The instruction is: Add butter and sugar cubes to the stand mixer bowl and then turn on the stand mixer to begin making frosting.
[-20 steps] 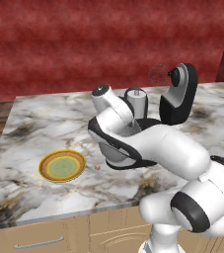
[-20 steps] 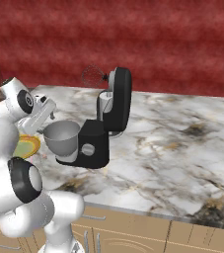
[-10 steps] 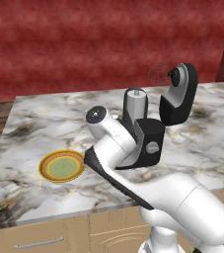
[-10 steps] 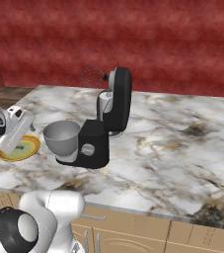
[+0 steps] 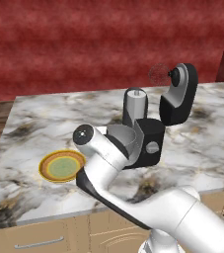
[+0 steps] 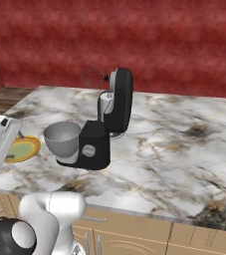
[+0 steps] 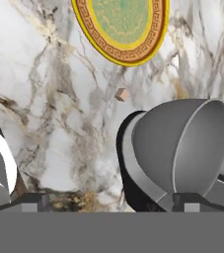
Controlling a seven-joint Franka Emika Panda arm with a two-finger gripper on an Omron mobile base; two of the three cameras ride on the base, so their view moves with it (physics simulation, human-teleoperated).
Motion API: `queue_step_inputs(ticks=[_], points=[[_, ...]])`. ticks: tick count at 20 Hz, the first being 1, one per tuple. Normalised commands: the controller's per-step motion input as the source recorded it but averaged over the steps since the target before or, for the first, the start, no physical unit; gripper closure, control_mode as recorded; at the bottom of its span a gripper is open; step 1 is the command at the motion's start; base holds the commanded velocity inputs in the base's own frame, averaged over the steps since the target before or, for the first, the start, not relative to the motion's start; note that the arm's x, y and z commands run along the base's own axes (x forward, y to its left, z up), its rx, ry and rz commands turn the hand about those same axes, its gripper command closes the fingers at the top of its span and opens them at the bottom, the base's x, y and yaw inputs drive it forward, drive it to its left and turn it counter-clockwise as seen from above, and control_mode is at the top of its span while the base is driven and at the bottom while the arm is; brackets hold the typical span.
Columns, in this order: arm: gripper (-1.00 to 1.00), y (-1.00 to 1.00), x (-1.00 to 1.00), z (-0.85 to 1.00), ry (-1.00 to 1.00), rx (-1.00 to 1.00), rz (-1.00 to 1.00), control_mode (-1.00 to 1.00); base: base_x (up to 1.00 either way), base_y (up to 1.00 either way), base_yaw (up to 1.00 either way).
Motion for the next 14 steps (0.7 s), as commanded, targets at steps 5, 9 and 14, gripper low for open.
queue_step_inputs(ticks=[5,9,14], points=[[-1.00,0.21,0.26,-0.07,0.18,-0.10,0.00,-1.00,0.00,0.00,0.00],[-1.00,0.09,0.36,-0.20,0.21,-0.12,0.00,-1.00,0.00,0.00,0.00],[-1.00,0.09,0.21,-0.36,0.11,-0.14,0.00,-1.00,0.00,0.00,0.00]])
